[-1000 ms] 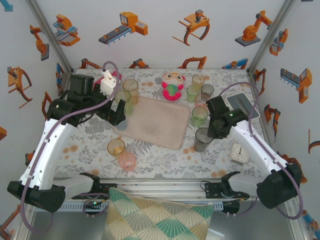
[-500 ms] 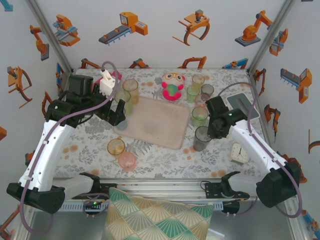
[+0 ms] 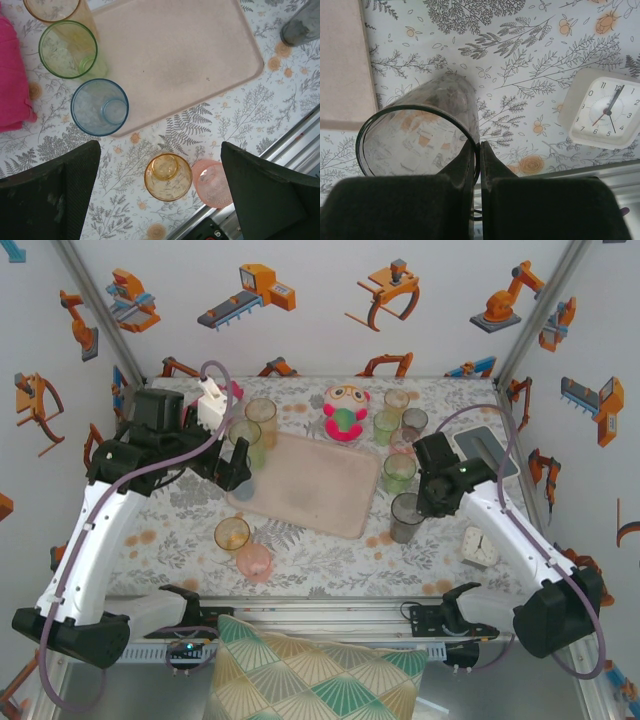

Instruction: Place the glasses into the tray

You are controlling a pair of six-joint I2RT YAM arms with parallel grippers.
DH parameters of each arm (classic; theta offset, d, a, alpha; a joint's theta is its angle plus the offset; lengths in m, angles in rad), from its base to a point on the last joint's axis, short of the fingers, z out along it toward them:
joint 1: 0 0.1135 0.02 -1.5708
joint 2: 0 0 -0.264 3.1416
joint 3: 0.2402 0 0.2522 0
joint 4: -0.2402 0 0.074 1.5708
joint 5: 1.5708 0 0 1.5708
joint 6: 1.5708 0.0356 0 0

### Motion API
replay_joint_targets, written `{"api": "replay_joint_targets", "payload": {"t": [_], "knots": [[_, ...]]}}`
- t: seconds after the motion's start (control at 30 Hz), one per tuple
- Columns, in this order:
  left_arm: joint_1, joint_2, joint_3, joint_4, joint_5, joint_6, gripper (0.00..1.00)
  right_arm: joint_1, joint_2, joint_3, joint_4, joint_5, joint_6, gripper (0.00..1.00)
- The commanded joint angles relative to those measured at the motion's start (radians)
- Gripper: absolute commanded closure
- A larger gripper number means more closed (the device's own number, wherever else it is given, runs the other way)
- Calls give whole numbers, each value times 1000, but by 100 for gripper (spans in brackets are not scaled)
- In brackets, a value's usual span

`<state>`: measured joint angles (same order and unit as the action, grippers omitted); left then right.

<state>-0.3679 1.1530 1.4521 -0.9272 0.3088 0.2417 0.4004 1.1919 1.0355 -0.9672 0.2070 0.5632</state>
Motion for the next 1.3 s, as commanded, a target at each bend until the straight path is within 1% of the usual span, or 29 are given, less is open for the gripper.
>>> {"api": "replay_joint_targets", "payload": {"t": [0.0, 0.4, 0.73, 0.87, 0.97, 1.03, 1.27], "knots": [[-7, -19, 36, -13, -5, 4, 3, -8, -33, 60, -24, 15, -16, 95], [-6, -27, 30, -14, -25, 3, 3, -7, -34, 147, -49, 3, -28, 95], [4, -27, 62, -14, -48, -1, 3, -4, 54, 288, -65, -34, -49, 94], [3, -27, 68, -15, -47, 2, 3, 22, 121, 370, -88, -26, -68, 92], [3, -28, 74, -14, -55, -2, 3, 39, 167, 419, -79, -47, -69, 92], [8, -27, 79, -10, -57, -3, 3, 58, 200, 460, -79, -33, -70, 92], [33, -23, 78, 12, -108, -36, 3, 111, 366, 645, -65, -41, -87, 92]]}}
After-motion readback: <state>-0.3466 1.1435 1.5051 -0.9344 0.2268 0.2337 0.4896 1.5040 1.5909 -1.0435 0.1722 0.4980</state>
